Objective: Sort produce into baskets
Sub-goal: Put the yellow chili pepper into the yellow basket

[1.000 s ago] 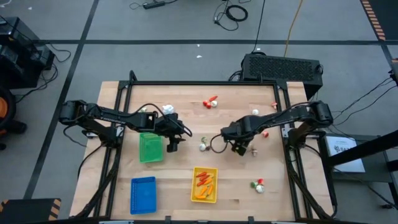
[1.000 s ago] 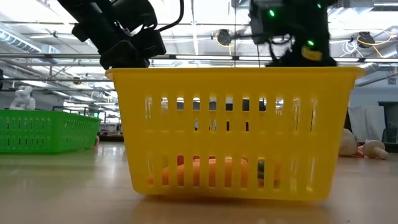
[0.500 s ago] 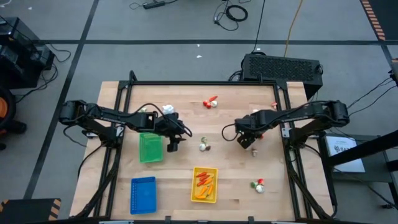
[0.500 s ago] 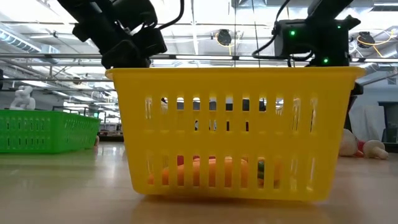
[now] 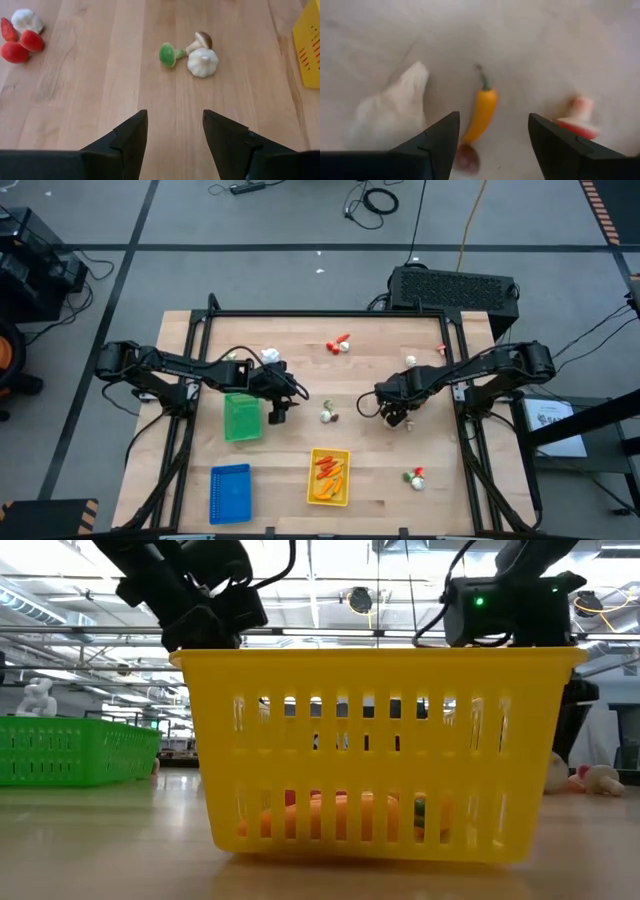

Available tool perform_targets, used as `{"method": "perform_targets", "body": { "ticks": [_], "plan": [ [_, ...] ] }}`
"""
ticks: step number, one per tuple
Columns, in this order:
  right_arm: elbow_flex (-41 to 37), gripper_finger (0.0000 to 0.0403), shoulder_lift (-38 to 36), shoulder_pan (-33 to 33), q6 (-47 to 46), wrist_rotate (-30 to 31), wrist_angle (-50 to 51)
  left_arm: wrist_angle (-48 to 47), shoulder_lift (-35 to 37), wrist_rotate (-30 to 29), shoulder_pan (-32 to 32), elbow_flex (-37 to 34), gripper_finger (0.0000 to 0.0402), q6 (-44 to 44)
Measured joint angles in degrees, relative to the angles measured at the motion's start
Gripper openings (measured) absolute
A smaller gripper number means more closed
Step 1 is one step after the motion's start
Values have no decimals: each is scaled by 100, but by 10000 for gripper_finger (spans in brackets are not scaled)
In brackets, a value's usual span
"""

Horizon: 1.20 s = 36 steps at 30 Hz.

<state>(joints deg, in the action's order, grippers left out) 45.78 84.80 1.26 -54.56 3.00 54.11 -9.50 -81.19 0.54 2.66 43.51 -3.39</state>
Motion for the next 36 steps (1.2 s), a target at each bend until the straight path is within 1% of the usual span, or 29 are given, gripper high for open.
{"method": "perform_targets", "body": {
  "ticks": [4,12,17,21,26,32,36],
  "plan": [
    [2,228,1,100,-95,25,-9,47,1,0,0,0,199,-19],
    [-12,228,1,112,-2,49,-104,103,1,2,-4,0,199,6],
    [-359,228,1,112,-25,-2,-646,79,1,2,-15,0,199,7],
    [-549,222,1,112,-126,15,-730,39,0,2,-15,0,199,3],
    [-562,190,1,114,-3,97,-873,37,-1,2,-15,0,199,5],
    [-566,134,1,112,125,32,-1167,40,0,2,-15,0,199,8],
    [-566,89,1,104,232,38,-1262,39,1,2,-15,0,199,8]
  ]
}}
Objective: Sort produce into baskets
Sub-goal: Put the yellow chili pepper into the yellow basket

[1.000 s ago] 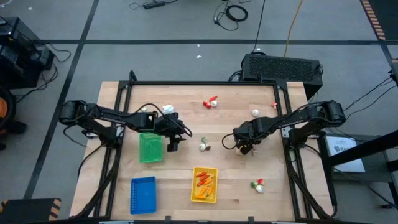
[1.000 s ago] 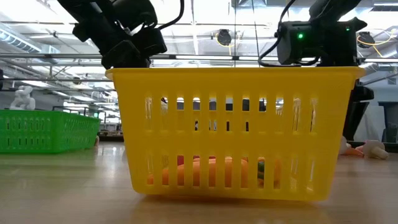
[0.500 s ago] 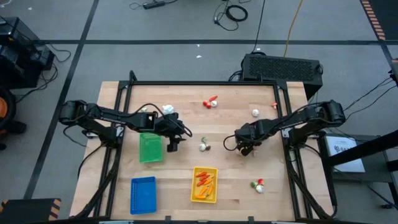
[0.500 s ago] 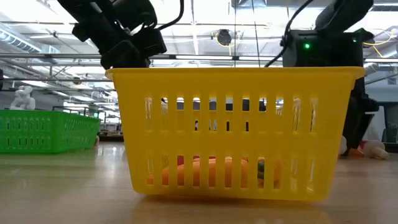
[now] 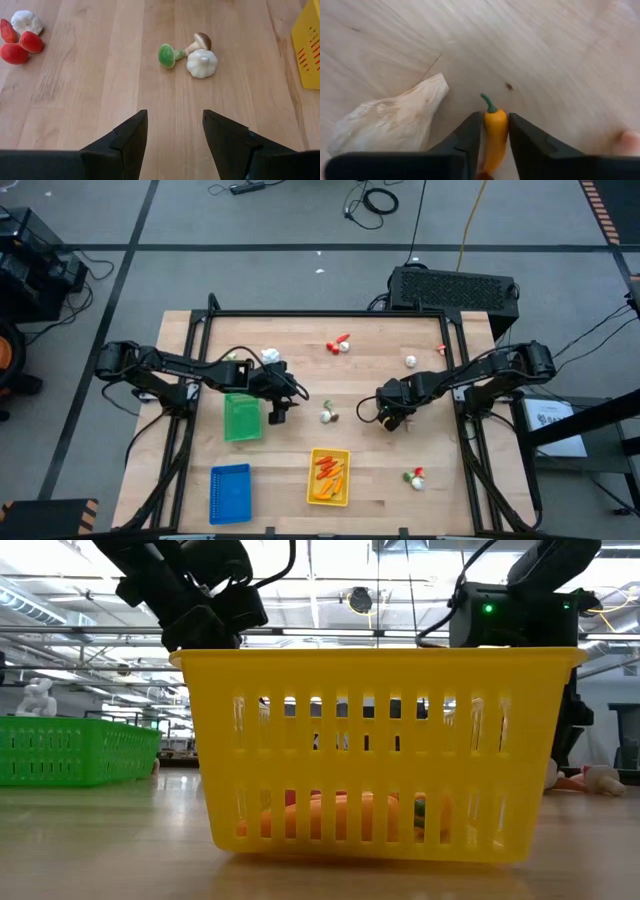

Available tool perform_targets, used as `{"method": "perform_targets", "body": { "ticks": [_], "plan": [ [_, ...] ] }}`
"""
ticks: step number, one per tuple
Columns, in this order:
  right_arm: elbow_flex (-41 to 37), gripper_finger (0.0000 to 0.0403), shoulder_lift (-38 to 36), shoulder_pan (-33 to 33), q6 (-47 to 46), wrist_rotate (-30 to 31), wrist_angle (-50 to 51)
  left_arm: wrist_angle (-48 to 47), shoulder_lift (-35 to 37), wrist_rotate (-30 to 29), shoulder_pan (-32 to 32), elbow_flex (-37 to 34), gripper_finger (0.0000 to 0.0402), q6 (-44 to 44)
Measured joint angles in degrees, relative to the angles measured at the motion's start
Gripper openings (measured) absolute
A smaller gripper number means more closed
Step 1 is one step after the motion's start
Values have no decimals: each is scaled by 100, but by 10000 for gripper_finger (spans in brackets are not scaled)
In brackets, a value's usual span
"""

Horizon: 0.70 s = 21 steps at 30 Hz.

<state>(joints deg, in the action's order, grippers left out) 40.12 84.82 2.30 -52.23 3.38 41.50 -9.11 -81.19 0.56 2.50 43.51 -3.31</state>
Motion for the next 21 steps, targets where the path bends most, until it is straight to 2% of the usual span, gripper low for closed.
{"method": "perform_targets", "body": {
  "ticks": [5,8,14,21],
  "plan": [
    [2,31,0,-8,233,123,7,1,-1,1,0,0,199,2],
    [40,12,0,-45,388,123,43,1,-1,2,0,0,199,13],
    [502,9,-7,-125,780,190,307,10,-2,2,0,0,199,113],
    [1621,10,-9,-96,1615,725,430,78,0,4,0,0,199,151]
  ]
}}
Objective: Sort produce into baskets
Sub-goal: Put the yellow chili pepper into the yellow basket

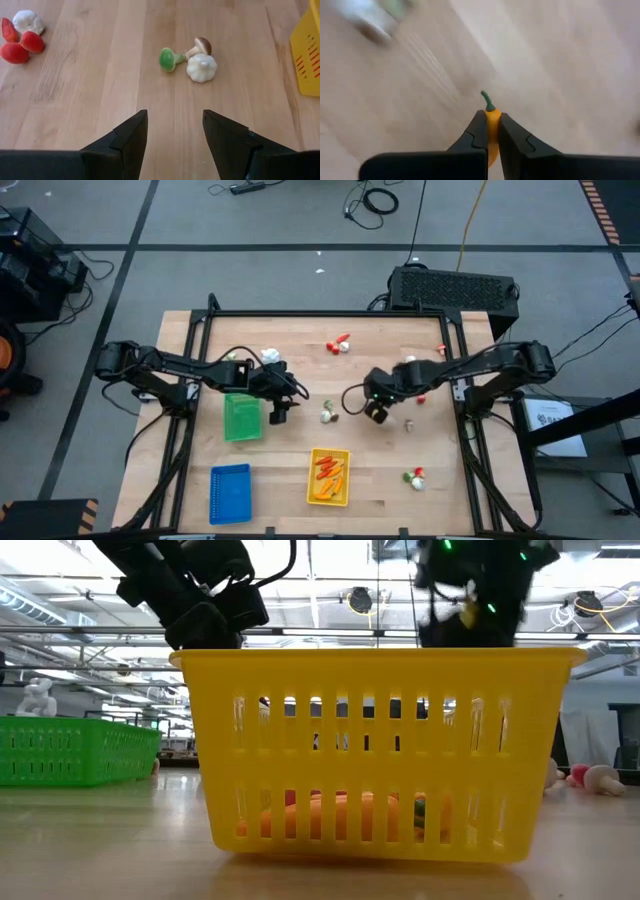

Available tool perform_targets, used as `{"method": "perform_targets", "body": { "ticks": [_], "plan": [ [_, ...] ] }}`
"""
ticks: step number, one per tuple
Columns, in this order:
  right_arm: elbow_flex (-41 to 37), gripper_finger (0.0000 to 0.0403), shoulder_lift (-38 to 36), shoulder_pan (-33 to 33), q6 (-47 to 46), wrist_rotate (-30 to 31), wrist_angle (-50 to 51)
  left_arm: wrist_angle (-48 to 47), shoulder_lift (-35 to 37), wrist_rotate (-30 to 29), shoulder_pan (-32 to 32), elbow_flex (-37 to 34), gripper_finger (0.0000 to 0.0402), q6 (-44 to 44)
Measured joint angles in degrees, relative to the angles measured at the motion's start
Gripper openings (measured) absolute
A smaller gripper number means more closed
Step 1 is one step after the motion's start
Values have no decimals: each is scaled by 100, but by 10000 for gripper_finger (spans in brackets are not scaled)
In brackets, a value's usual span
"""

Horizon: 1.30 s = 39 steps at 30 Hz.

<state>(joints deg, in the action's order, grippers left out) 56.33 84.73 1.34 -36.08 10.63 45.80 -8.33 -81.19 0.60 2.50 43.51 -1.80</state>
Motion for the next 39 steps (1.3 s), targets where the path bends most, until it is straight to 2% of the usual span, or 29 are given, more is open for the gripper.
{"method": "perform_targets", "body": {
  "ticks": [6,13,19,25,27,30,39],
  "plan": [
    [512,10,-9,375,853,-32,-1000,5,-1,-1,0,0,199,26],
    [534,11,67,1104,1778,-664,-2827,35,-1,-5,0,0,199,-2],
    [532,11,521,1638,2718,-1131,-4090,58,0,-81,0,0,199,-4],
    [532,11,1279,1829,3308,-1267,-5218,162,0,-93,0,0,199,-6],
    [532,11,1541,1840,3462,-1580,-5531,179,0,-94,0,0,199,-4],
    [532,11,1822,1868,3595,-2071,-5839,170,0,-96,-2,0,199,-4],
    [680,54,1978,1875,3677,-1871,-5760,136,0,-101,-26,0,199,-31]
  ]
}}
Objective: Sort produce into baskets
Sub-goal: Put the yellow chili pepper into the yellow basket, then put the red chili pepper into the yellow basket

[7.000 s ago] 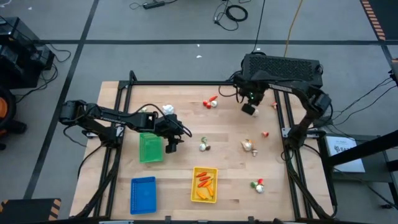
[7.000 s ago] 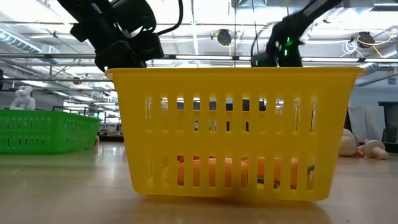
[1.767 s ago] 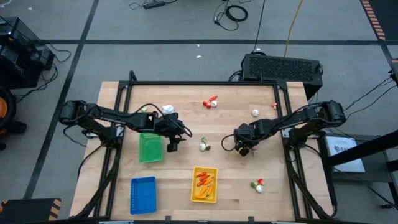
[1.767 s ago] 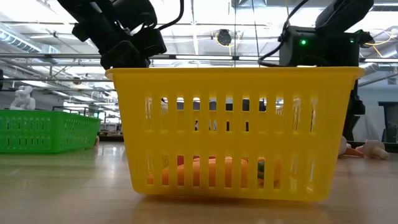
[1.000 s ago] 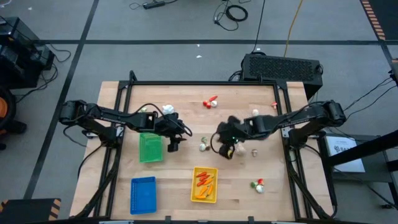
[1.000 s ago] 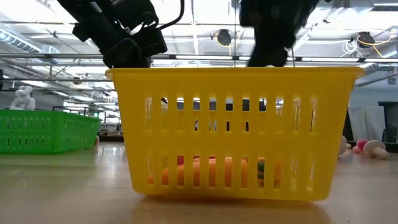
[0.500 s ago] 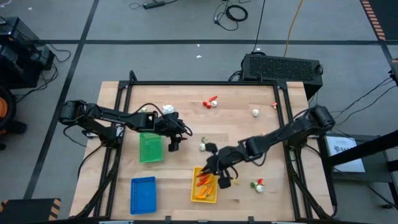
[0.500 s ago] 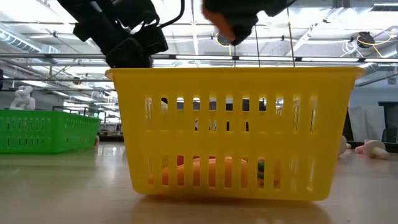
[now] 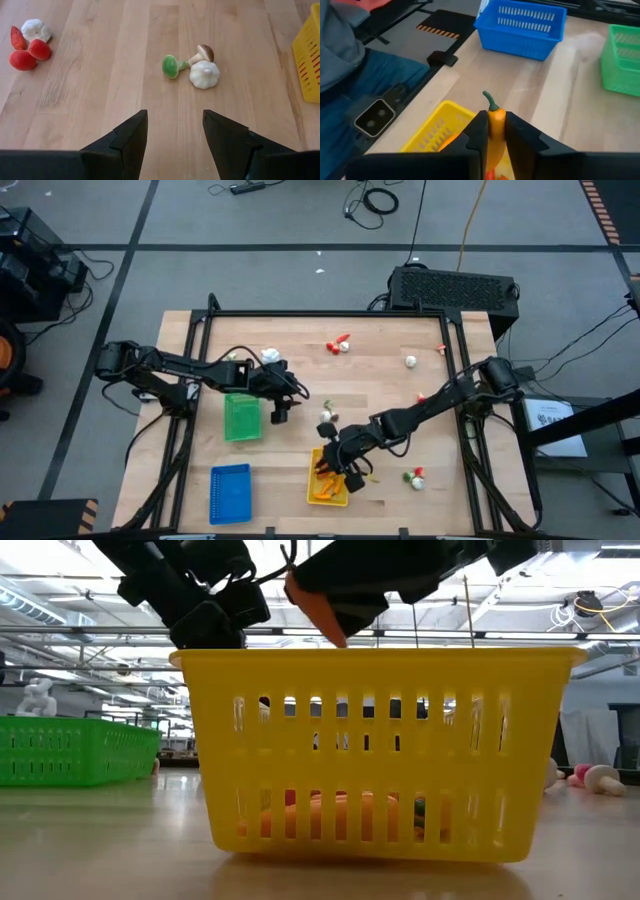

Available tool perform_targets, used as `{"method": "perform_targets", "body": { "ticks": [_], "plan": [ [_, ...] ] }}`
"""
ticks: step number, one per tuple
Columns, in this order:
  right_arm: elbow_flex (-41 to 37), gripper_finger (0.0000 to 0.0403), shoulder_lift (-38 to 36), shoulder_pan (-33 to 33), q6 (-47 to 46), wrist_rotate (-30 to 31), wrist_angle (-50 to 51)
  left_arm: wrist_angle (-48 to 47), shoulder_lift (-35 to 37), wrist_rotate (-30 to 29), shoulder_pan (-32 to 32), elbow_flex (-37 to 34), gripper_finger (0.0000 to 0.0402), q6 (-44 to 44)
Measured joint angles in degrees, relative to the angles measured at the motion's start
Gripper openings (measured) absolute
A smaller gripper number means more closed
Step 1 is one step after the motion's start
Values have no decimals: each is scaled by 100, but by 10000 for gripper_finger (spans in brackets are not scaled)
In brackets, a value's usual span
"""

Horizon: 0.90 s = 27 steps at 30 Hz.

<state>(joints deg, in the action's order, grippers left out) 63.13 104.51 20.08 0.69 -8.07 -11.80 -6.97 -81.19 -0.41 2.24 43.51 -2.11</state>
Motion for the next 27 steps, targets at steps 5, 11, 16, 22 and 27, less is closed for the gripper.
{"method": "perform_targets", "body": {
  "ticks": [5,11,16,22,27],
  "plan": [
    [-2,85,0,2,-158,-18,123,-15,0,-10,0,0,199,-32],
    [-4,113,-16,-27,-301,5,225,-10,0,-13,0,0,199,-129],
    [-11,123,-461,-188,-315,90,731,-22,0,-13,0,0,199,-134],
    [-9,123,-1262,-827,-855,105,1625,-45,0,-13,0,0,199,-135],
    [-9,123,-1679,-1682,-923,103,2630,-13,0,-37,-1,0,199,-135]
  ]
}}
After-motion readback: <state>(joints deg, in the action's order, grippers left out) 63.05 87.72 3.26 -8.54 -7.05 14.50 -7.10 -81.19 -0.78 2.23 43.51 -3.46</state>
